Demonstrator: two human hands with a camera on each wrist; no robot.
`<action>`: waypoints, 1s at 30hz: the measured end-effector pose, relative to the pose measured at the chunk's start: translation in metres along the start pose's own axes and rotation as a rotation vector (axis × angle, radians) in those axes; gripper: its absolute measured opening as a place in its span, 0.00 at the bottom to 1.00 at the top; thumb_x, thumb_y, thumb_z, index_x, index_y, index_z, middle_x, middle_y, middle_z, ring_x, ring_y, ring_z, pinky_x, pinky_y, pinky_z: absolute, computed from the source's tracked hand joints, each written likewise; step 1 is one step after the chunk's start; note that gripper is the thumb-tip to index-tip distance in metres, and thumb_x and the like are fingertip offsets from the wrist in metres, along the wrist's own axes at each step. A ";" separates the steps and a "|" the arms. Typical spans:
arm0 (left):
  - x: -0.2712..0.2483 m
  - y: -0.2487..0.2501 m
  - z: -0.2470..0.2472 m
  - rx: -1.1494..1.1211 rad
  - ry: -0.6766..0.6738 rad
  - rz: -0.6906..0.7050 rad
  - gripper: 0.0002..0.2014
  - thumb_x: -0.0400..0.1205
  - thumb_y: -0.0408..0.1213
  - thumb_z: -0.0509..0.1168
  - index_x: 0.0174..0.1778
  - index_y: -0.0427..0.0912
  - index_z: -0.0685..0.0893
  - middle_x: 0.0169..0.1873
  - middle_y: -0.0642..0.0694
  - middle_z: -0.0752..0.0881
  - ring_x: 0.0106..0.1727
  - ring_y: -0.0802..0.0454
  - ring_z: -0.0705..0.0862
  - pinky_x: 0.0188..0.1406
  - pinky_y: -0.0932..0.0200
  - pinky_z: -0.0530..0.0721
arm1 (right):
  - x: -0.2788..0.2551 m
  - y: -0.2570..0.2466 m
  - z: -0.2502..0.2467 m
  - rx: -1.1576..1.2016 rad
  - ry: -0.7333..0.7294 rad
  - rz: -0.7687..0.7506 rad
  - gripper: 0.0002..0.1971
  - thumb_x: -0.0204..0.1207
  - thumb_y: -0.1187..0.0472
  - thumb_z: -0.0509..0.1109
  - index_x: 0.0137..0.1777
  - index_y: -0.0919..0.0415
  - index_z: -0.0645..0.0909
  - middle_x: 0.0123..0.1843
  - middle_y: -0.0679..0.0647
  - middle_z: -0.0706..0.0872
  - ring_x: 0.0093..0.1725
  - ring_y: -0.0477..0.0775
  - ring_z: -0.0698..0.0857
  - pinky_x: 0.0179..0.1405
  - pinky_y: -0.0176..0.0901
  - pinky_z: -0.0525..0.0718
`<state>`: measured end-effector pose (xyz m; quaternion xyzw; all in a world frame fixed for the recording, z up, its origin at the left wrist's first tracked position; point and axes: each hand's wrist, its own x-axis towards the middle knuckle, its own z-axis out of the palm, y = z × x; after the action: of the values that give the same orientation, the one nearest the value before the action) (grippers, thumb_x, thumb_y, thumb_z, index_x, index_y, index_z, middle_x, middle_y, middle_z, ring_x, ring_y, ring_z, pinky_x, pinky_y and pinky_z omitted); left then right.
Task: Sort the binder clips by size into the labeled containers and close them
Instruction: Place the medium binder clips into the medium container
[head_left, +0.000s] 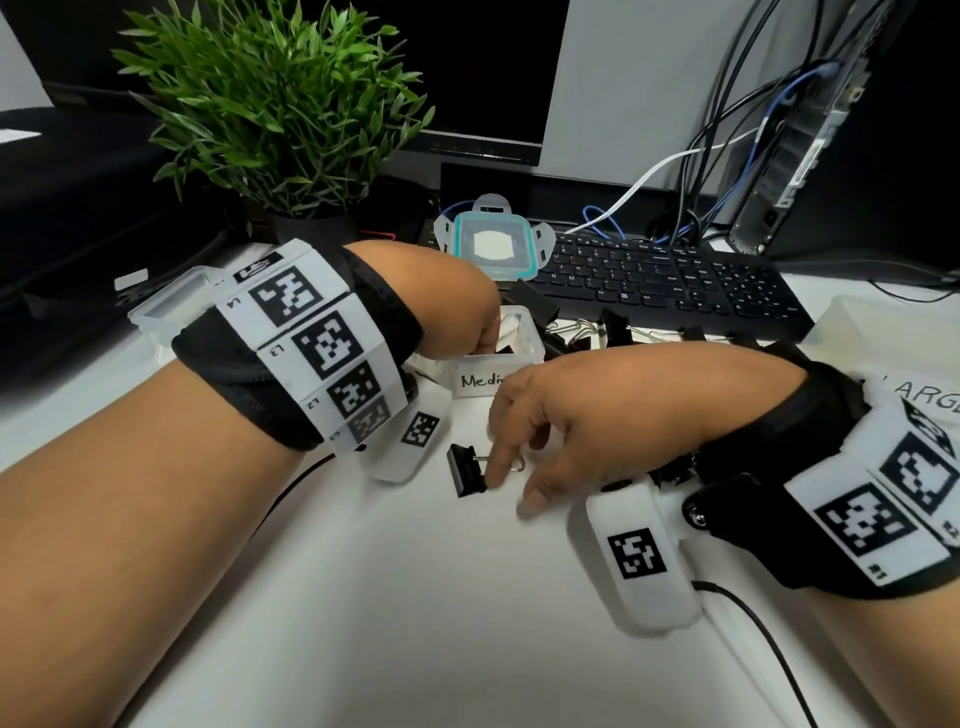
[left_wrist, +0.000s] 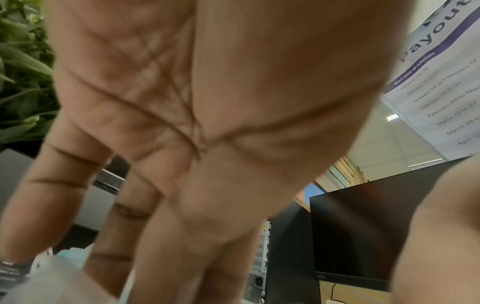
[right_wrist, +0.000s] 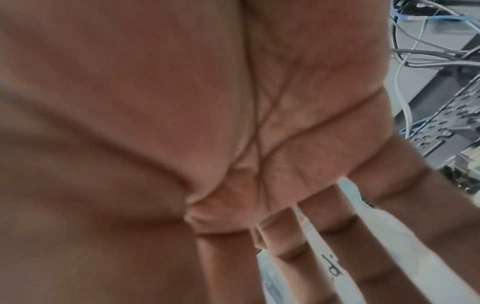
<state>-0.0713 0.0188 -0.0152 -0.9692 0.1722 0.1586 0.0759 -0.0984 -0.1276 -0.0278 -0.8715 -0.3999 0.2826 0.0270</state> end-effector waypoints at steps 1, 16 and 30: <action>0.000 0.001 0.000 0.012 -0.010 -0.008 0.18 0.84 0.30 0.54 0.62 0.50 0.84 0.50 0.54 0.81 0.48 0.52 0.76 0.46 0.60 0.71 | 0.000 0.000 0.000 -0.017 -0.027 0.004 0.14 0.71 0.43 0.74 0.58 0.35 0.83 0.60 0.37 0.81 0.57 0.44 0.82 0.60 0.44 0.80; -0.018 0.028 -0.008 -0.099 0.125 0.141 0.04 0.78 0.42 0.67 0.39 0.48 0.85 0.28 0.53 0.86 0.31 0.59 0.81 0.30 0.64 0.75 | -0.008 0.008 -0.006 -0.096 0.048 0.213 0.11 0.71 0.45 0.74 0.45 0.51 0.86 0.32 0.44 0.84 0.26 0.34 0.79 0.27 0.27 0.78; -0.010 -0.032 -0.012 -0.112 0.097 -0.147 0.15 0.76 0.45 0.71 0.58 0.53 0.83 0.47 0.57 0.84 0.47 0.55 0.81 0.45 0.61 0.77 | 0.000 0.013 -0.002 -0.083 -0.036 0.048 0.25 0.72 0.46 0.73 0.67 0.26 0.73 0.70 0.36 0.74 0.66 0.46 0.76 0.69 0.48 0.75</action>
<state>-0.0656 0.0495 0.0027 -0.9885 0.0950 0.1149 0.0245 -0.0887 -0.1366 -0.0298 -0.8759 -0.3908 0.2819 -0.0230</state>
